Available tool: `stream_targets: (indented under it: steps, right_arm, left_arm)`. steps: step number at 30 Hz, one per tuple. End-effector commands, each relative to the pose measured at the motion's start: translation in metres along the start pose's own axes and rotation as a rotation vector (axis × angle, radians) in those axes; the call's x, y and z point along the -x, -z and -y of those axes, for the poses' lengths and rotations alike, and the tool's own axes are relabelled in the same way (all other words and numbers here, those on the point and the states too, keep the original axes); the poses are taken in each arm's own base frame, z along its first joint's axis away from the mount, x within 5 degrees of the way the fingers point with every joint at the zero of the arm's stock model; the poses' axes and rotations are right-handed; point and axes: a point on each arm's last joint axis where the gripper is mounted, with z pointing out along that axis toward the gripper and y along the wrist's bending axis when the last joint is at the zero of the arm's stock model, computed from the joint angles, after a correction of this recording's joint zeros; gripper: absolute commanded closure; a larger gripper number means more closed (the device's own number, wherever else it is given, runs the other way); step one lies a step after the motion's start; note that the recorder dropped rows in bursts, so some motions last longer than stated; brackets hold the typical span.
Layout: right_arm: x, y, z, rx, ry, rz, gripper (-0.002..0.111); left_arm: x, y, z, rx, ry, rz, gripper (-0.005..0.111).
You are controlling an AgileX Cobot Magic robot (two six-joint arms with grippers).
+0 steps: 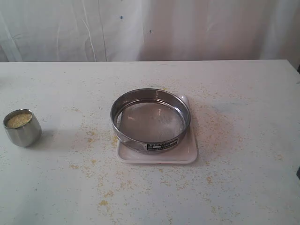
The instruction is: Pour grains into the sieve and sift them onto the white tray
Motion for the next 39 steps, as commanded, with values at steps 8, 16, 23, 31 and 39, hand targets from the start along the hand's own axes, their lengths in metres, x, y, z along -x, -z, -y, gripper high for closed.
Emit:
stream_targets:
  steps: [8,16,23,31,39]
  right_arm:
    - [-0.002,0.0,0.0,-0.004,0.011,-0.003,0.108]
    - [-0.002,0.0,0.0,-0.004,0.011,-0.003,0.108]
    - [-0.002,0.0,0.0,-0.004,0.011,-0.003,0.108]
    - [-0.002,0.0,0.0,-0.004,0.011,-0.003,0.108]
    - [-0.002,0.0,0.0,-0.004,0.011,-0.003,0.108]
  left_arm:
    - [0.012,0.001,-0.002,-0.021,0.572,0.147,0.107]
    - [0.016,0.002,-0.003,-0.018,0.574,0.192,0.107]
    - [0.035,0.008,-0.005,-0.021,0.52,0.224,0.107]
    - [0.09,0.037,-0.012,-0.006,0.318,0.241,0.107]
    - [0.113,0.019,-0.007,-0.095,0.304,0.063,0.107]
